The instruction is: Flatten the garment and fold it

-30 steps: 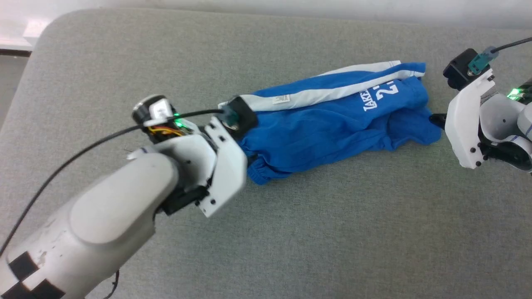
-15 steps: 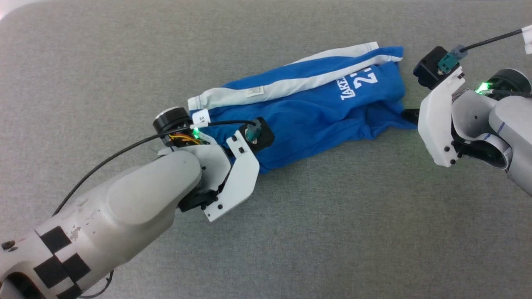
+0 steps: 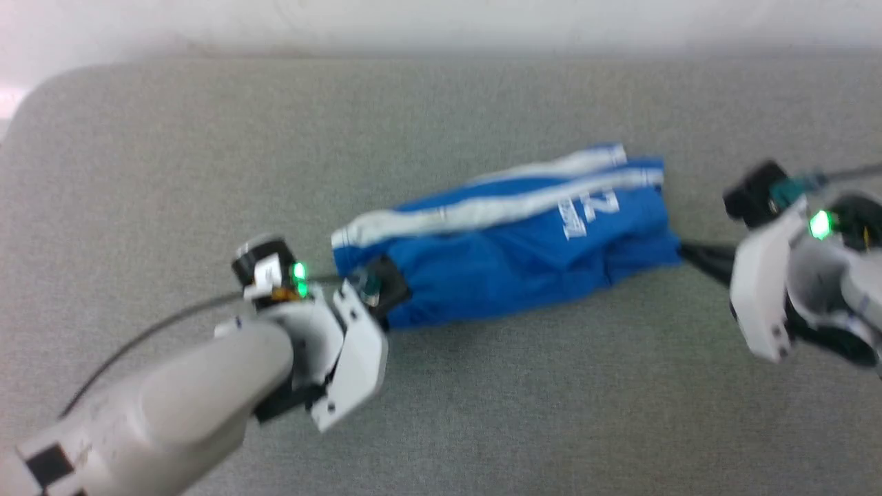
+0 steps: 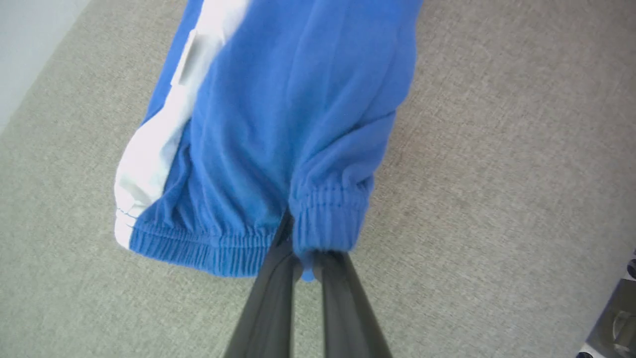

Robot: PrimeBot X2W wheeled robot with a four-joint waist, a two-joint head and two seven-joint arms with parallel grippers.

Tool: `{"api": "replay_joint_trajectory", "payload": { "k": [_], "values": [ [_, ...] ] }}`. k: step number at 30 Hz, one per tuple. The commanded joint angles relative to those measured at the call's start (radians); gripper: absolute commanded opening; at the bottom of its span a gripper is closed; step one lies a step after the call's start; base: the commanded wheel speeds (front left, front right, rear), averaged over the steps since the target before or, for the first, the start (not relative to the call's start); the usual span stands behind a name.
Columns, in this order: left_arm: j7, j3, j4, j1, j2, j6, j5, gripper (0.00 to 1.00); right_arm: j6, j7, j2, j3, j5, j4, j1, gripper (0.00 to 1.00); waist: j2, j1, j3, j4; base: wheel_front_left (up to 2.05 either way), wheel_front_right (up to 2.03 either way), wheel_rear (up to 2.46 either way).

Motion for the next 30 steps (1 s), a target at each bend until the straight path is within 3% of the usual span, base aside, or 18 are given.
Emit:
{"api": "replay_joint_trajectory", "payload": {
  "k": [1,10,14,18,19,20,21,22,26,30],
  "values": [
    [-0.015,-0.003,-0.021,0.038,0.012,0.015,0.0,0.0,-0.001,-0.017,-0.024,0.002,0.0,-0.022,0.042,0.0,0.0001,0.0001,-0.056,-0.002,0.0,0.0,0.0],
    [-0.058,-0.003,-0.121,0.266,0.074,0.115,-0.016,0.0,-0.001,-0.128,-0.194,-0.031,0.032,-0.175,0.33,0.0,0.0001,0.0001,-0.112,-0.023,0.0,0.0,0.0],
    [-0.054,-0.003,-0.11,0.329,0.073,0.128,-0.004,0.0,-0.001,-0.131,-0.194,-0.064,0.052,-0.183,0.444,0.0,0.0001,0.0001,-0.111,-0.03,0.0,0.0,0.0],
    [-0.061,-0.003,-0.078,0.378,0.053,0.128,-0.002,0.0,-0.001,-0.125,-0.151,-0.09,0.036,-0.15,0.526,0.0,0.0001,0.0001,-0.121,-0.027,0.0,0.0,0.0],
    [-0.071,-0.003,-0.074,0.387,0.048,0.132,-0.002,0.41,-0.001,-0.131,-0.141,-0.103,0.029,-0.141,0.54,0.0,0.0001,0.0001,-0.127,-0.024,0.0,0.0,0.0],
    [-0.085,0.0,-0.073,0.395,0.045,0.138,-0.005,1.0,-0.001,-0.139,-0.131,-0.121,0.028,-0.135,0.553,0.24,0.0001,0.0001,-0.134,-0.023,0.0,0.0,0.0],
    [-0.099,0.005,-0.076,0.404,0.044,0.143,-0.011,1.0,-0.001,-0.142,-0.124,-0.137,0.027,-0.135,0.564,0.79,0.0001,0.0001,-0.142,-0.023,0.0,0.0,0.0],
    [-0.118,0.015,-0.083,0.412,0.046,0.152,-0.017,1.0,-0.001,-0.146,-0.124,-0.155,0.017,-0.136,0.57,1.0,0.0001,0.0001,-0.151,-0.023,0.0,0.0,0.0],
    [-0.183,0.054,-0.137,0.442,0.084,0.203,-0.027,1.0,-0.001,-0.143,-0.16,-0.236,-0.028,-0.181,0.588,1.0,0.0001,0.0001,-0.187,-0.021,0.0,0.0,0.0],
    [-0.24,0.105,-0.226,0.466,0.141,0.282,-0.026,1.0,-0.001,-0.11,-0.225,-0.347,-0.066,-0.266,0.599,1.0,0.0001,0.0001,-0.207,-0.018,0.0,0.0,0.0]
  ]
}}
